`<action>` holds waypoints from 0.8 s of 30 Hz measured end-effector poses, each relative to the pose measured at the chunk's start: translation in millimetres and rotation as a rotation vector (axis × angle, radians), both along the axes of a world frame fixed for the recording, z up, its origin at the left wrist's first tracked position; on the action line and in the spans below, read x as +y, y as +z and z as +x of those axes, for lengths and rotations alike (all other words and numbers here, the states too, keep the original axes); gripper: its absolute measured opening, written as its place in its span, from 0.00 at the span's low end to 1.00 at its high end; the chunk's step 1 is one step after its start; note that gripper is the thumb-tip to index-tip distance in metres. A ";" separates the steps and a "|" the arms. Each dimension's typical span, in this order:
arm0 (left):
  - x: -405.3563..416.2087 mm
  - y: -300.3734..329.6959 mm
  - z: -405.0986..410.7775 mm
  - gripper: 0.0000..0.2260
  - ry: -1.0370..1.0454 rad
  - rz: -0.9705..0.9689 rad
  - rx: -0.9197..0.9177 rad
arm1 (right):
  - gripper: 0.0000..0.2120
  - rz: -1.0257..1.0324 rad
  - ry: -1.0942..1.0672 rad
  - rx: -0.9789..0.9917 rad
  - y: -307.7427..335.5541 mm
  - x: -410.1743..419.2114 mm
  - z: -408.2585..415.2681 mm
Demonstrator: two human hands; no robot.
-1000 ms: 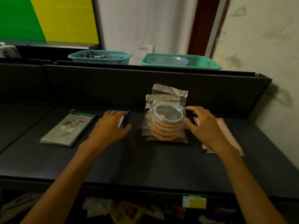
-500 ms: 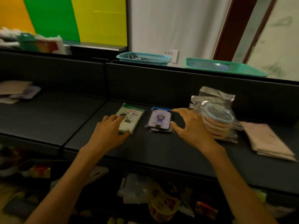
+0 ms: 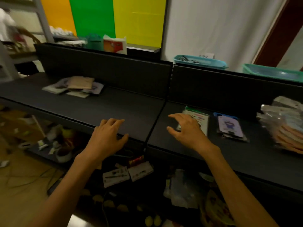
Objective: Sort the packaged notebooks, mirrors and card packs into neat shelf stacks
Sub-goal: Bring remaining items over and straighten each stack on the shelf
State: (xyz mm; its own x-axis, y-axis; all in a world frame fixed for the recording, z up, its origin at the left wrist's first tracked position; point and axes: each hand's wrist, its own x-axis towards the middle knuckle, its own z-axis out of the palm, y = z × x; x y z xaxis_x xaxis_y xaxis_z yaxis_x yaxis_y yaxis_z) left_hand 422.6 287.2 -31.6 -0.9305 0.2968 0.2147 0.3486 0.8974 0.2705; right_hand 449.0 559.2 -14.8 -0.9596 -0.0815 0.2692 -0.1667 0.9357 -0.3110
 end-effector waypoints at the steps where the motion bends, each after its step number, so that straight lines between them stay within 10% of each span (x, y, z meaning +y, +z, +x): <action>1: -12.4 -0.8 -4.4 0.28 0.016 0.003 -0.005 | 0.23 0.010 0.013 -0.005 -0.3 -12.2 -7.7; 24: -228.7 -9.6 -237.9 0.30 0.150 -0.017 -0.034 | 0.27 -0.007 0.005 -0.125 -9.5 -226.1 -240.8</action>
